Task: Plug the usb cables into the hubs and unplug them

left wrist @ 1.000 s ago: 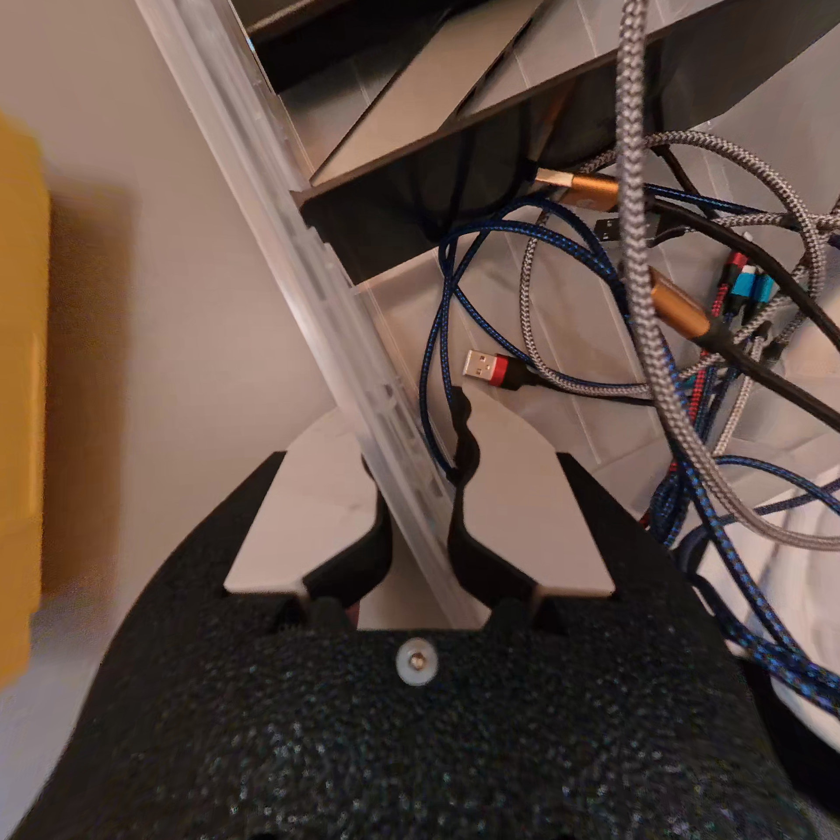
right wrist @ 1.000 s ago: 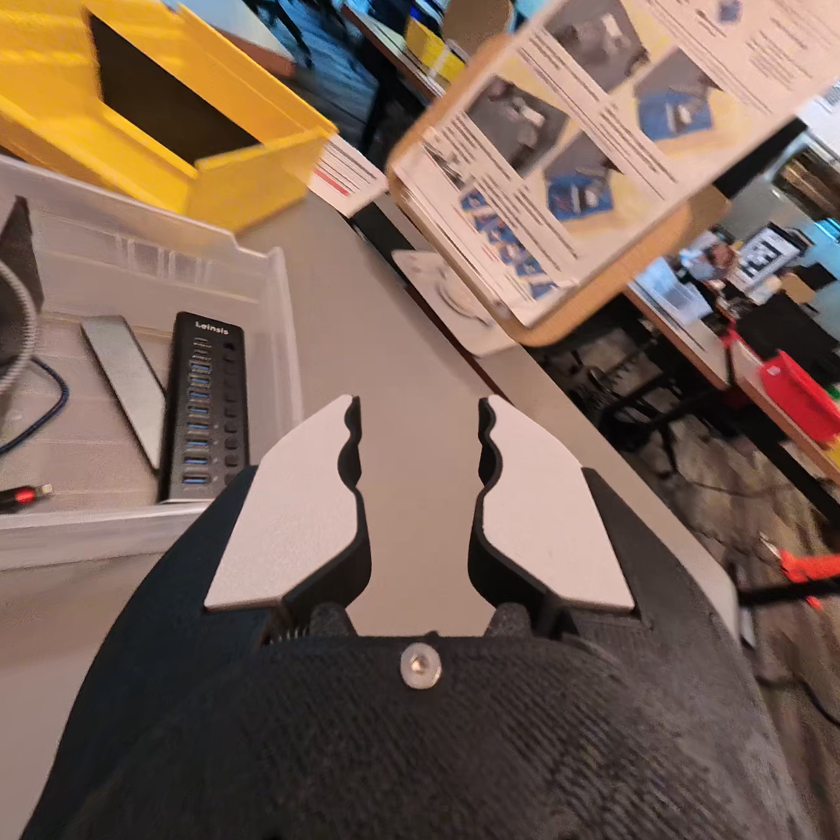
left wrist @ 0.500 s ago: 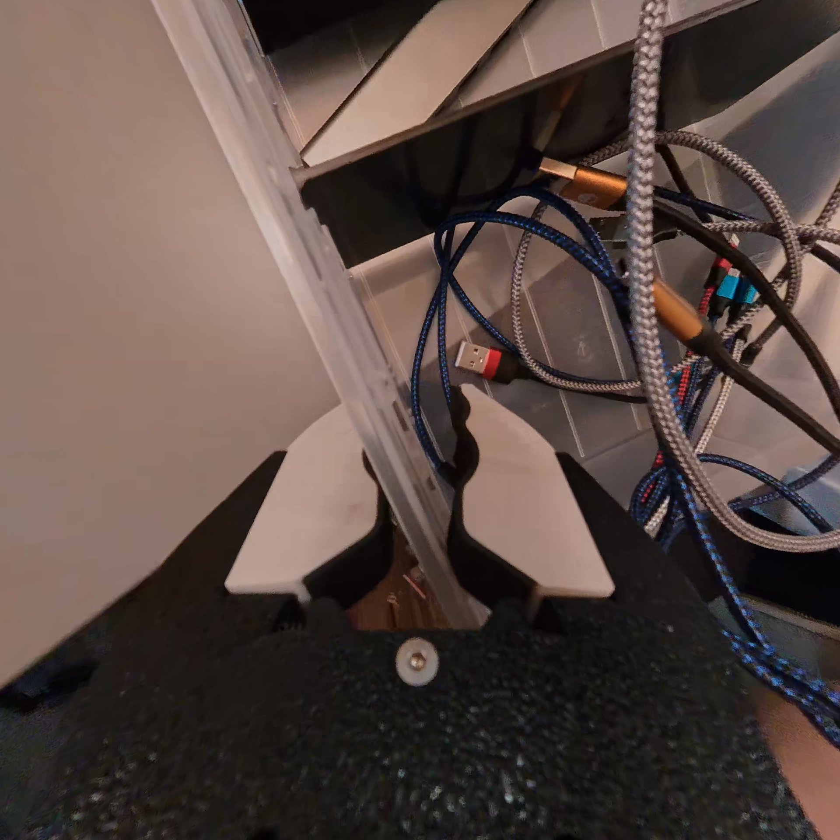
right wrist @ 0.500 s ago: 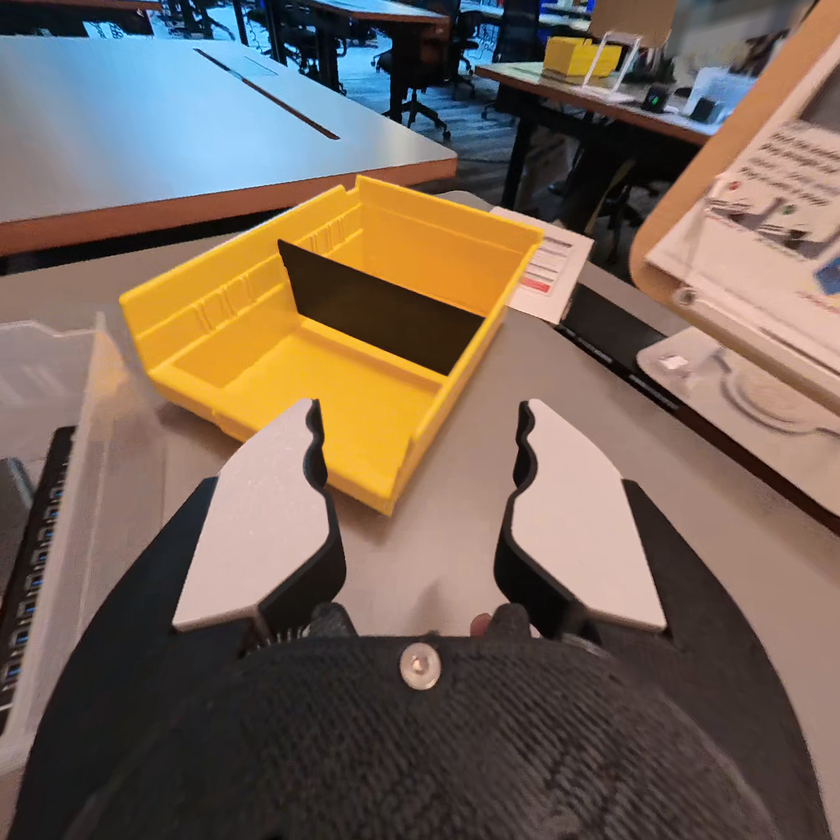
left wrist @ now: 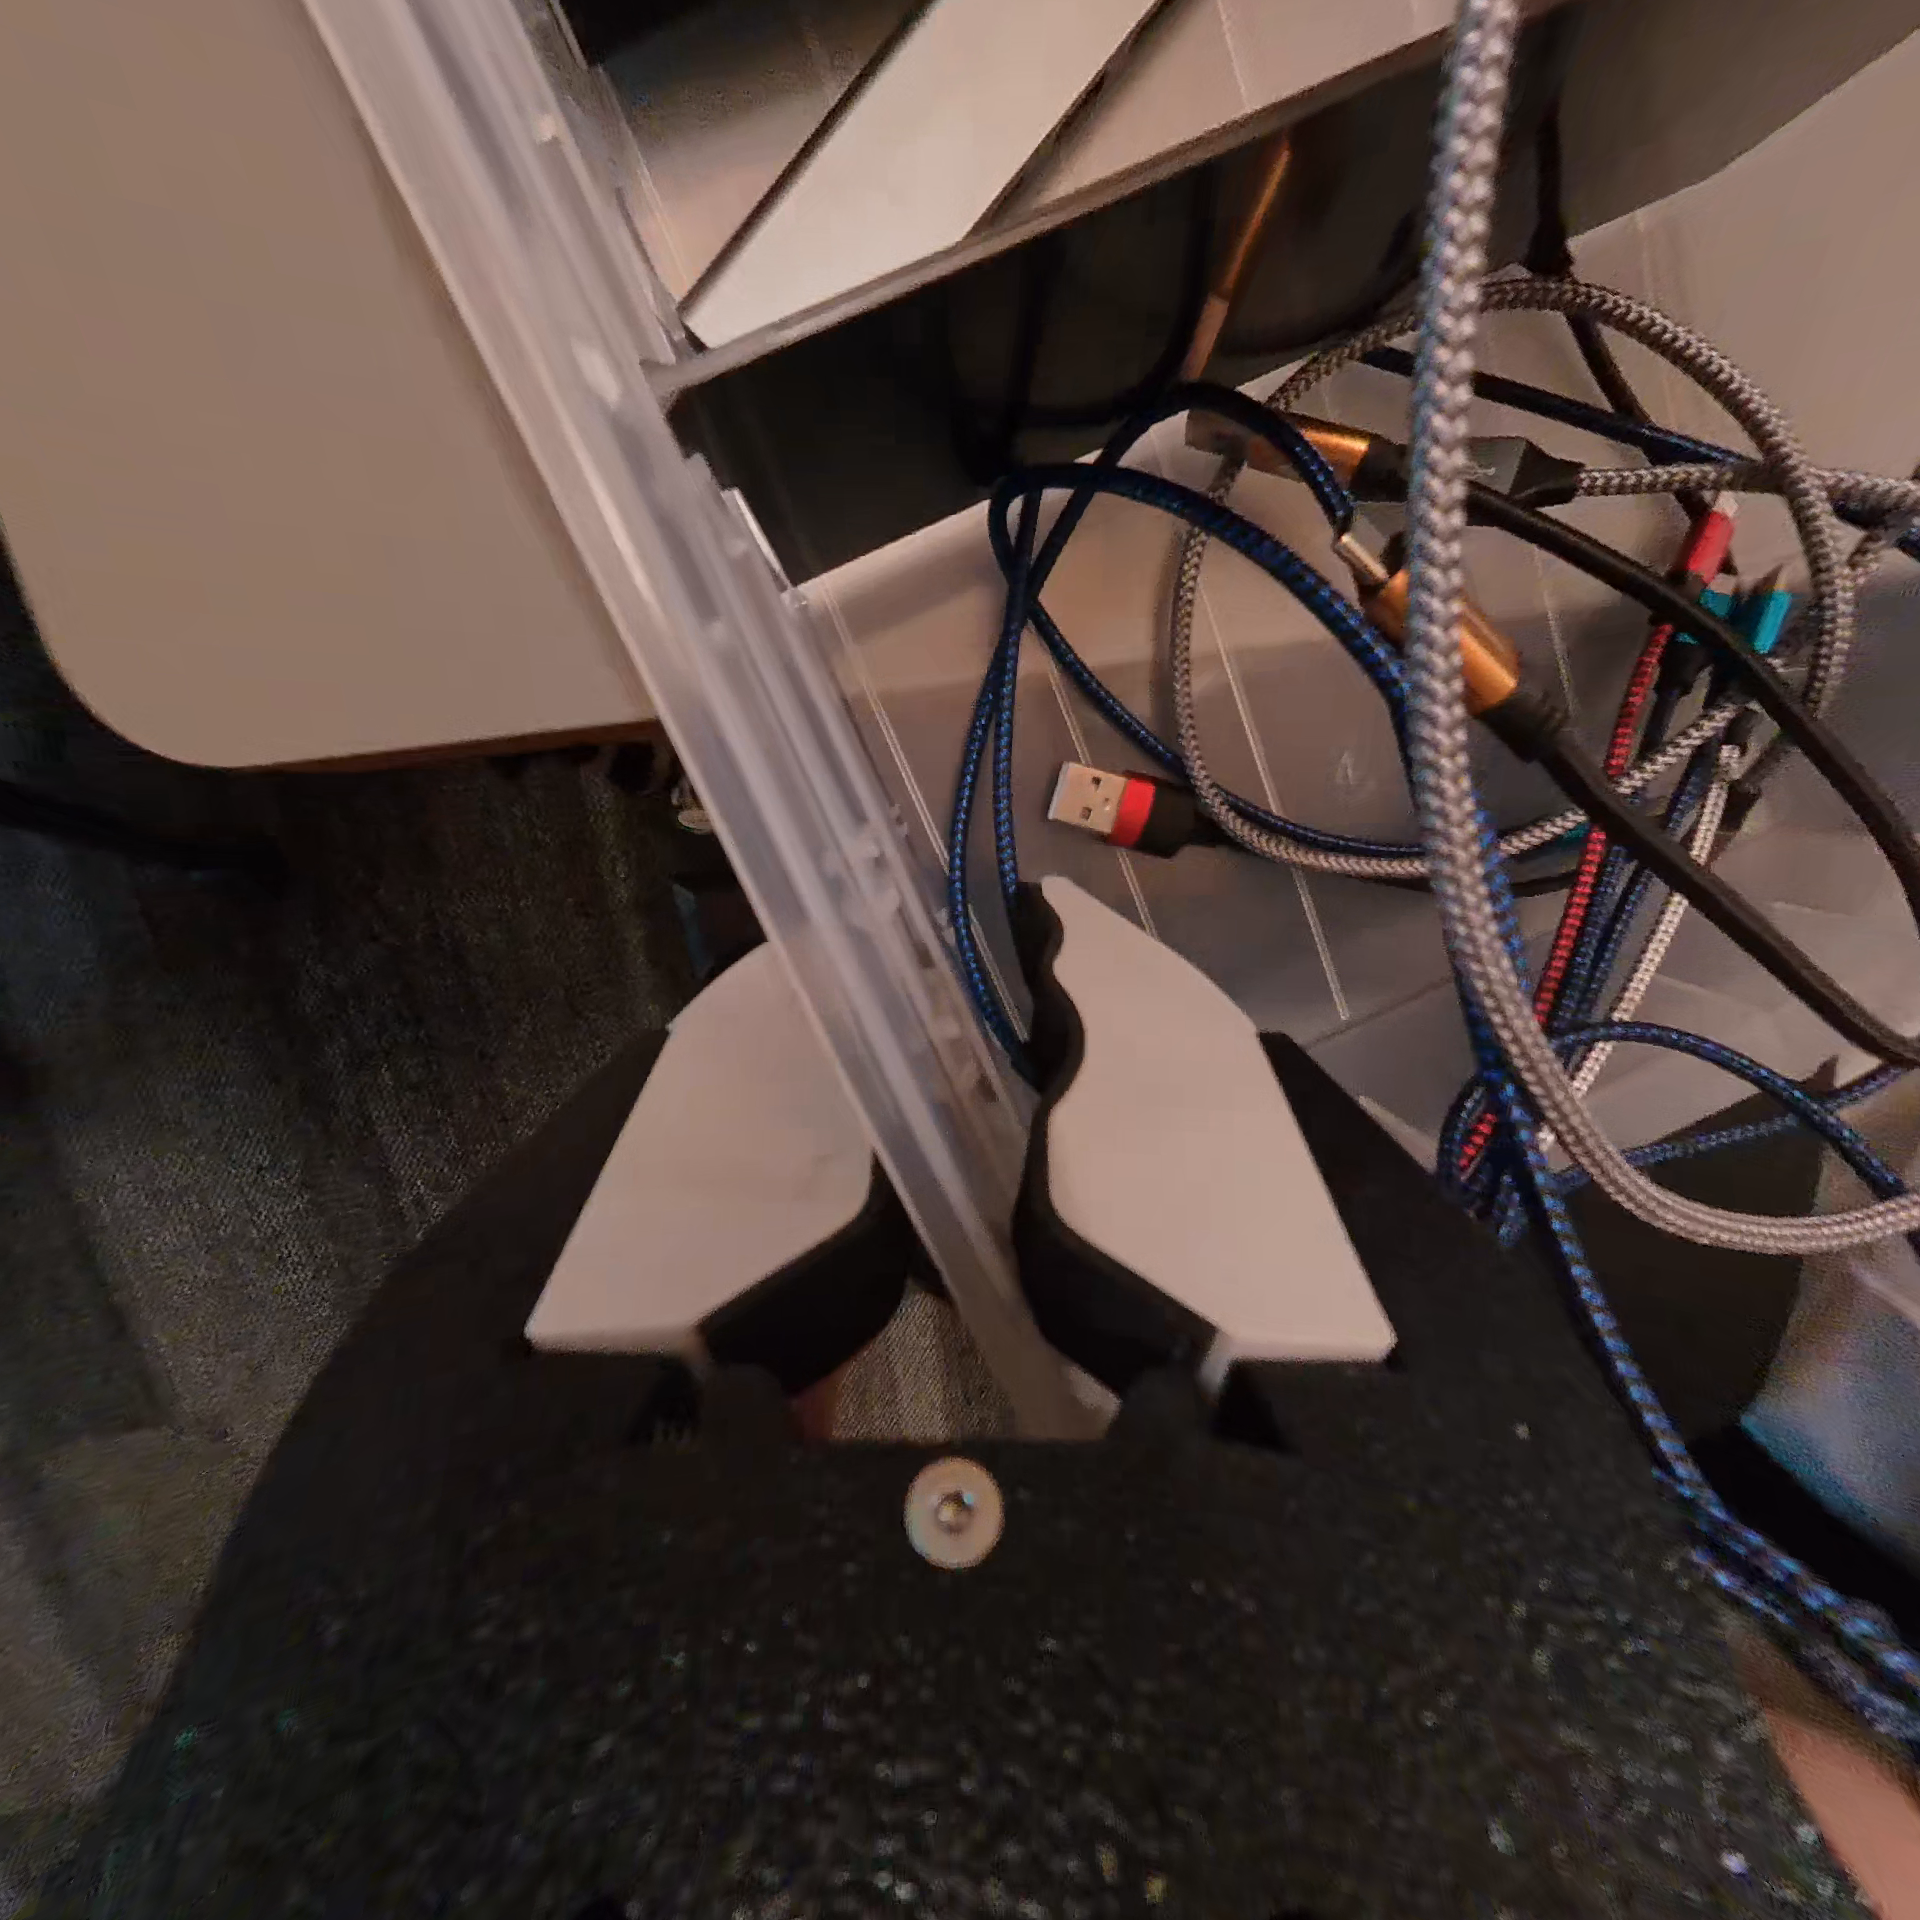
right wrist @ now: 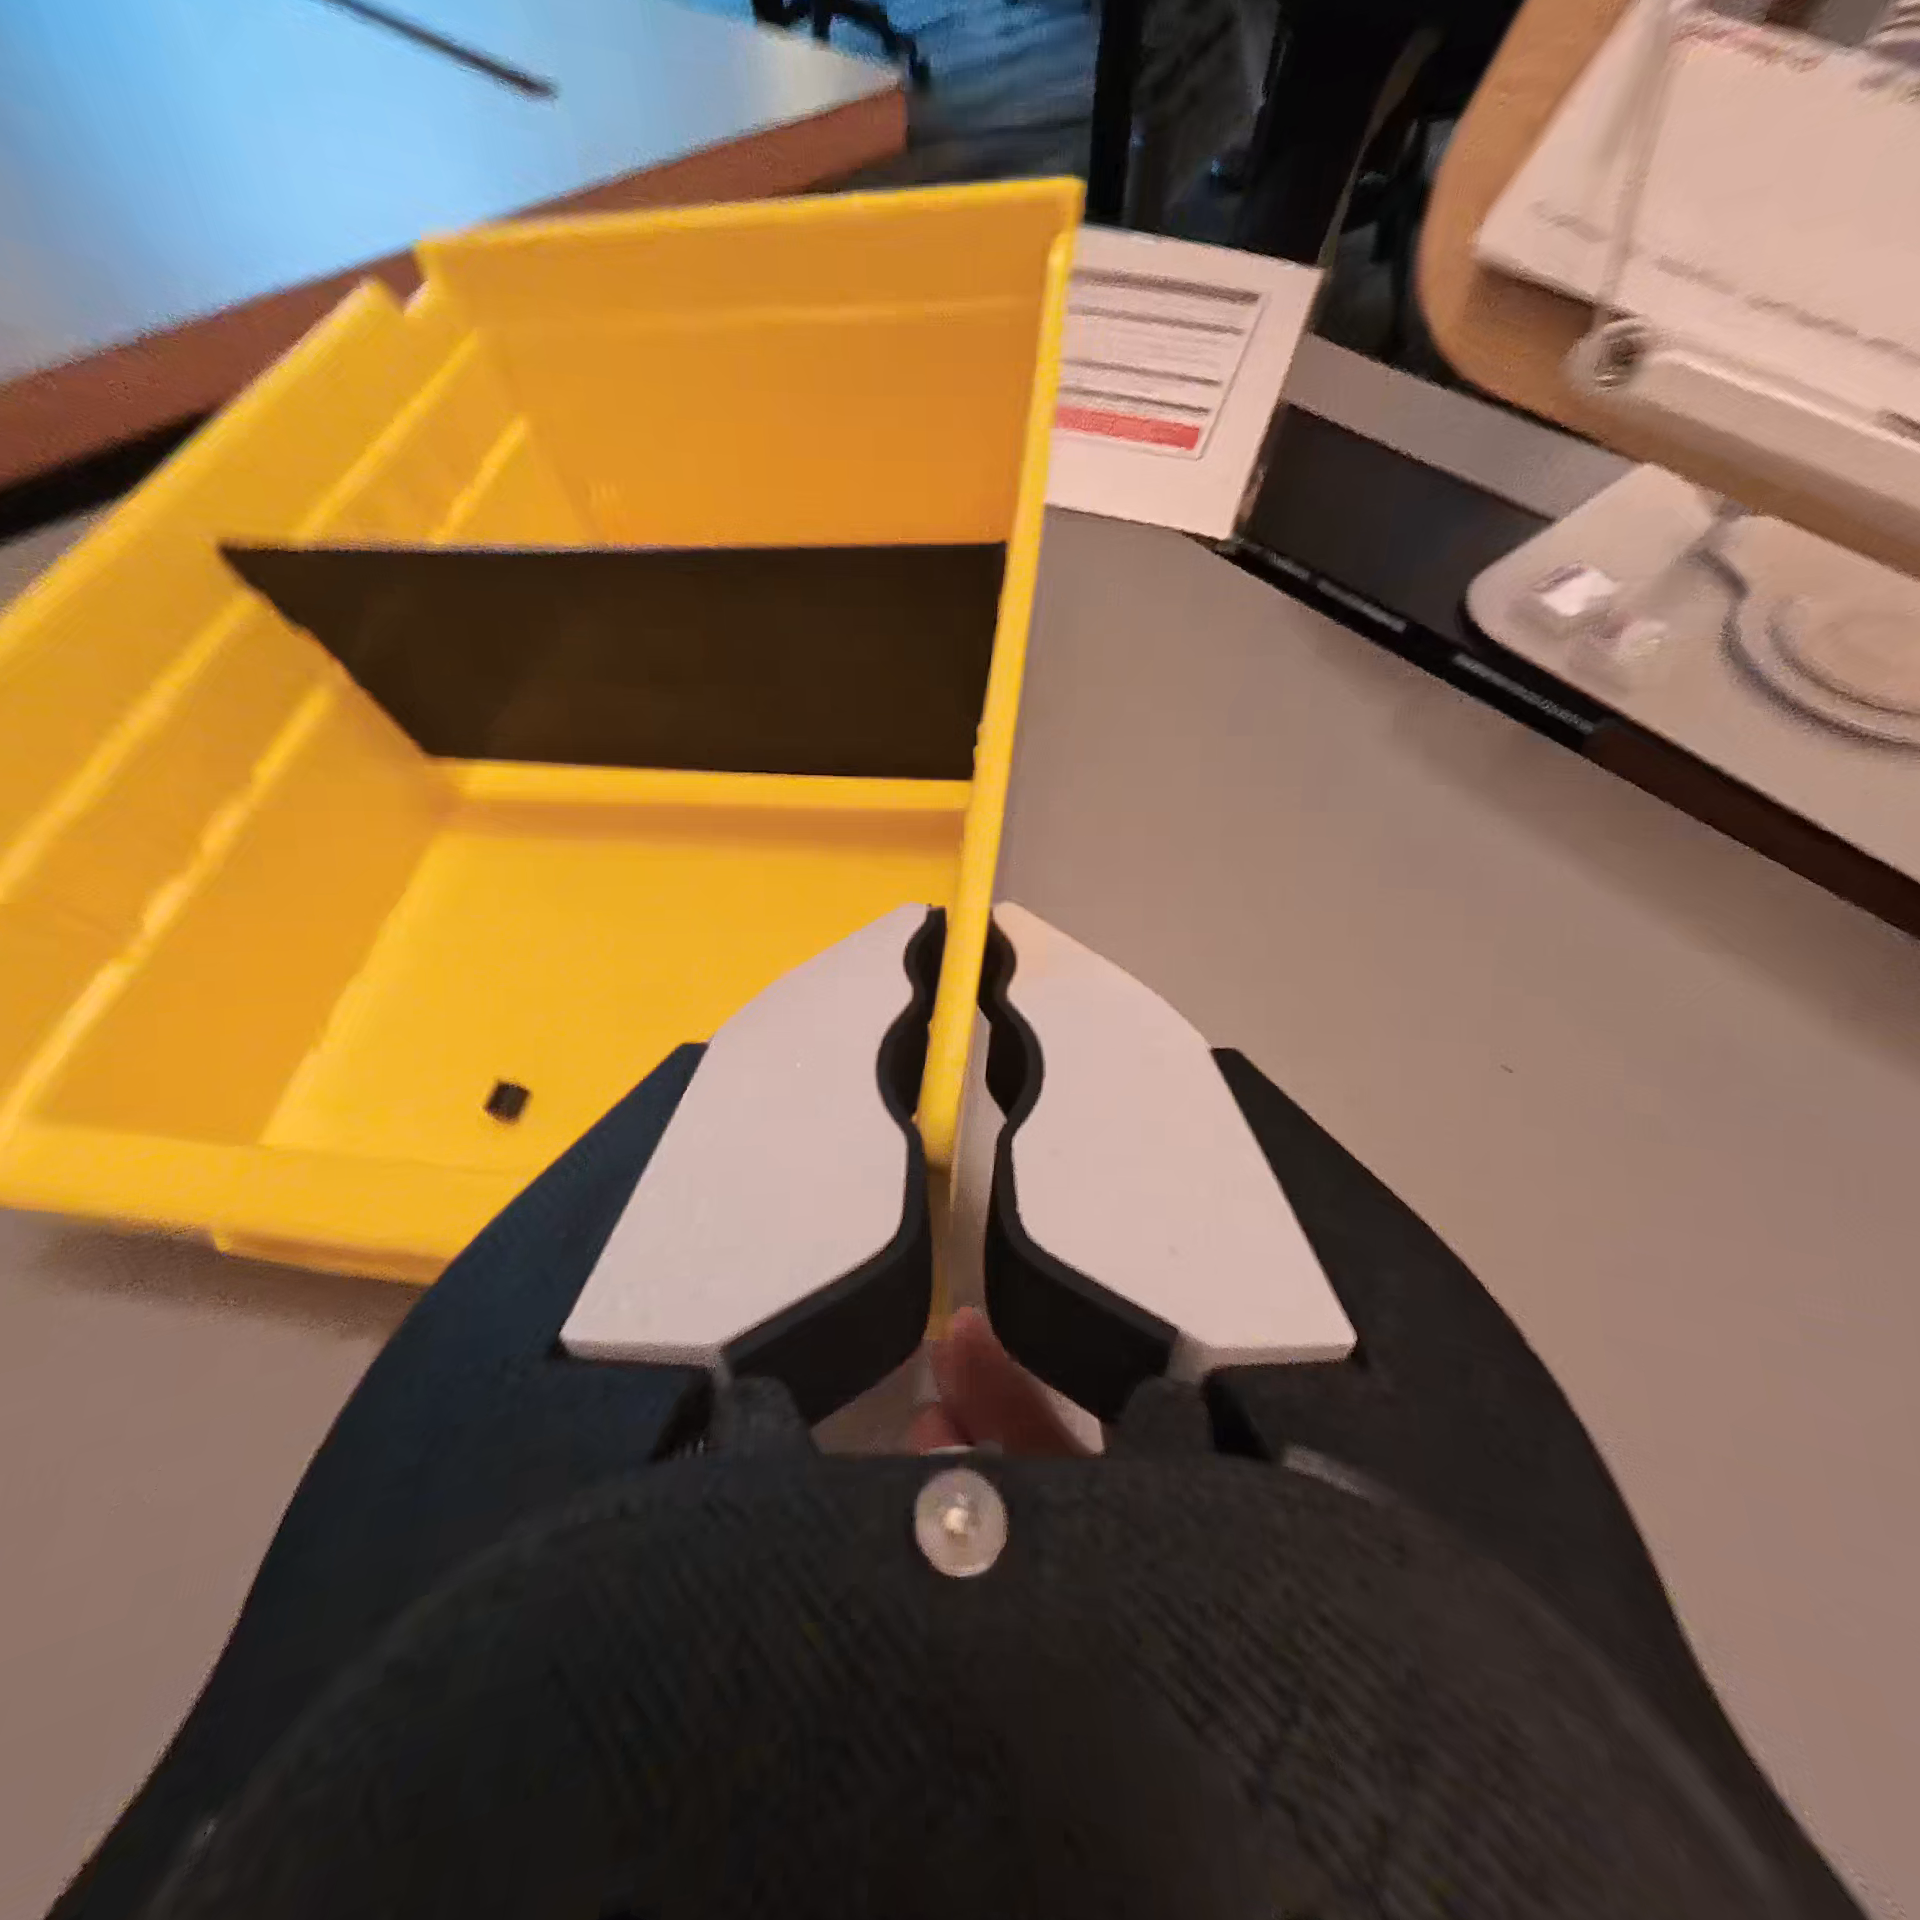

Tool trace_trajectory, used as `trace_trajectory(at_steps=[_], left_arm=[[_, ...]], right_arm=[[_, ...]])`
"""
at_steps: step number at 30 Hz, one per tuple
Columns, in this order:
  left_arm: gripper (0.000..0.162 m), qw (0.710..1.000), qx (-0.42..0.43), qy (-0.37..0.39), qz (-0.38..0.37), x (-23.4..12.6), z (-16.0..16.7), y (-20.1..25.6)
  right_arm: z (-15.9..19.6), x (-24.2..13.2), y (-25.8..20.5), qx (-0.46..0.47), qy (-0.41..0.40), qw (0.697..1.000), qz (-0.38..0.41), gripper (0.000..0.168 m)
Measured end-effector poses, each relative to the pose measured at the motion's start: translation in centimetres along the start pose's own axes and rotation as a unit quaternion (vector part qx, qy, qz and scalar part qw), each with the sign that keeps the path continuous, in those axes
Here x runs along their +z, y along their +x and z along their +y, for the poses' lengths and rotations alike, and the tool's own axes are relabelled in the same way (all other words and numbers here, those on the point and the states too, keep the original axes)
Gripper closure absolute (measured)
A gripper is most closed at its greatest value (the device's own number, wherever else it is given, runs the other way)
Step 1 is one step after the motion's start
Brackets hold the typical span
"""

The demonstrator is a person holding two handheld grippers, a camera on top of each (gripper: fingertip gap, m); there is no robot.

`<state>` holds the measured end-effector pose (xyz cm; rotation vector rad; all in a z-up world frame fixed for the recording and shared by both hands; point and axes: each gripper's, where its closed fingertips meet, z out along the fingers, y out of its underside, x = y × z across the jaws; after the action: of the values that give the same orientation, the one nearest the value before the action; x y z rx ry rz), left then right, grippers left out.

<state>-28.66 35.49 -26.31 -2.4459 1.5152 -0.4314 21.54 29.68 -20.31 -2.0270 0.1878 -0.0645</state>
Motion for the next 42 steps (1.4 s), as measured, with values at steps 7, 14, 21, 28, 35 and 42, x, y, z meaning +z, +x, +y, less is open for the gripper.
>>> trace_trajectory(at_steps=[7, 14, 21, 28, 35, 42], left_arm=[[0.142, 0.996, -0.075, 0.039, -0.04, 1.7, -5.7, -2.3], [0.142, 0.994, -0.079, 0.057, -0.042, 4.8, -14.1, -2.5], [0.141, 0.995, -0.057, 0.08, -0.034, 8.8, -24.6, -1.4], [0.138, 0.997, -0.02, 0.069, -0.027, 11.7, -31.4, 0.2], [0.134, 0.998, 0.001, 0.063, -0.02, 12.2, -32.4, 0.6], [0.122, 0.99, 0.067, 0.085, -0.093, 10.4, -33.4, 0.7]], right_arm=[[-0.5, -11.5, 3.2, -0.06, 0.064, 0.994, 0.062, 0.163], [5.5, -23.8, 12.3, 0.075, 0.094, 0.988, 0.1, 0.163], [10.6, -33.5, 23.0, 0.094, 0.072, 0.952, 0.281, 0.162], [16.6, -36.9, 30.0, 0.228, 0.095, 0.898, 0.364, 0.159], [17.0, -35.8, 29.9, 0.24, 0.142, 0.904, 0.325, 0.144], [14.4, -39.0, 29.4, 0.202, 0.16, 0.907, 0.332, 0.12]])
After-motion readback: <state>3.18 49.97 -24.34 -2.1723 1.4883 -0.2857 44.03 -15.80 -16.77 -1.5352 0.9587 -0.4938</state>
